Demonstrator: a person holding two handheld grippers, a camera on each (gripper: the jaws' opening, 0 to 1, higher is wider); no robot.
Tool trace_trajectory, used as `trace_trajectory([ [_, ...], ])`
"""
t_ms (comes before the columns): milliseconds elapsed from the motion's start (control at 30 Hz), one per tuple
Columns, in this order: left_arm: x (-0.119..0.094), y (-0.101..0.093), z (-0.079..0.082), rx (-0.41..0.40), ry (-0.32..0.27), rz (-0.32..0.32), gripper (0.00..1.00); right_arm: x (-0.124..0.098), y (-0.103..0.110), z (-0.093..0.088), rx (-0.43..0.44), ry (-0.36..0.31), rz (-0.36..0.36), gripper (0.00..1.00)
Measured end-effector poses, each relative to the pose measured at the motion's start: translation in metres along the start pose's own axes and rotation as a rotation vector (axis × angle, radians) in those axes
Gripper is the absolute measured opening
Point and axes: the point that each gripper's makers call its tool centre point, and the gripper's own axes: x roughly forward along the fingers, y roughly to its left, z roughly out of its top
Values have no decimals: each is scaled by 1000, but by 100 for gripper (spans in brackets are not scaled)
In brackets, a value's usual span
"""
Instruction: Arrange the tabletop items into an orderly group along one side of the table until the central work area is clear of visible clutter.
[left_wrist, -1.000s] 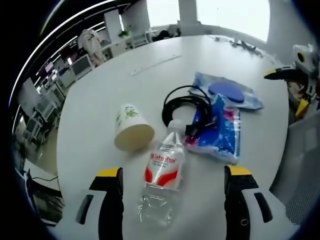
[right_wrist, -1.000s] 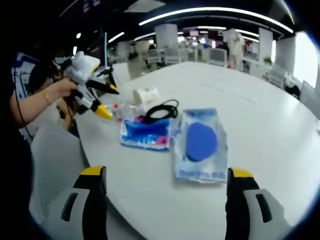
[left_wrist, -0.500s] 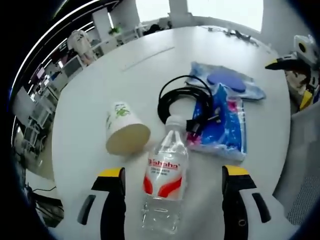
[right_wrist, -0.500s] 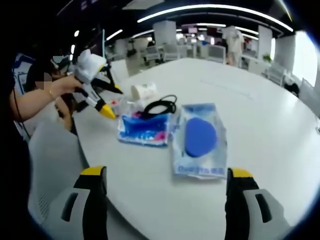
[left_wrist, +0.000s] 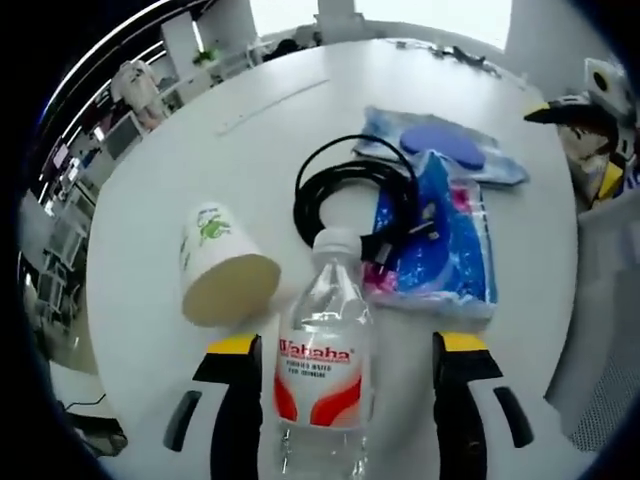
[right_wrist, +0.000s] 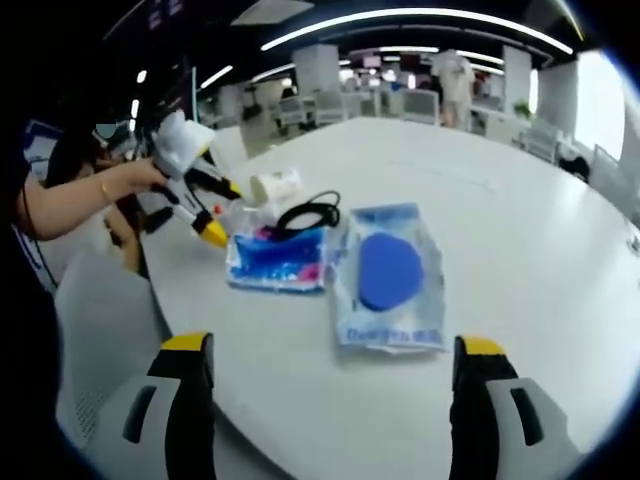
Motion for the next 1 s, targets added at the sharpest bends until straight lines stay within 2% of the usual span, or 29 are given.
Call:
trace_trajectory([
  [167, 3, -4, 1, -28, 8, -46, 63, -1, -1, 0, 7, -3, -1, 97],
  [533, 11, 5, -4, 12, 74, -39, 51, -2, 1, -2, 14, 0, -1, 97],
  [633, 14, 7, -9, 8, 114, -44, 50, -2, 1, -1, 16, -3, 0, 97],
  [667, 14, 7, -7, -7, 103, -51, 50, -3, 1, -1, 17, -4, 0, 97],
  [733, 14, 8, -8, -26, 123, -57, 49, -3, 2, 0, 17, -6, 1, 97],
  [1000, 15, 12, -7, -19, 175, -54, 42, -3, 5, -2, 21, -2, 12, 96],
])
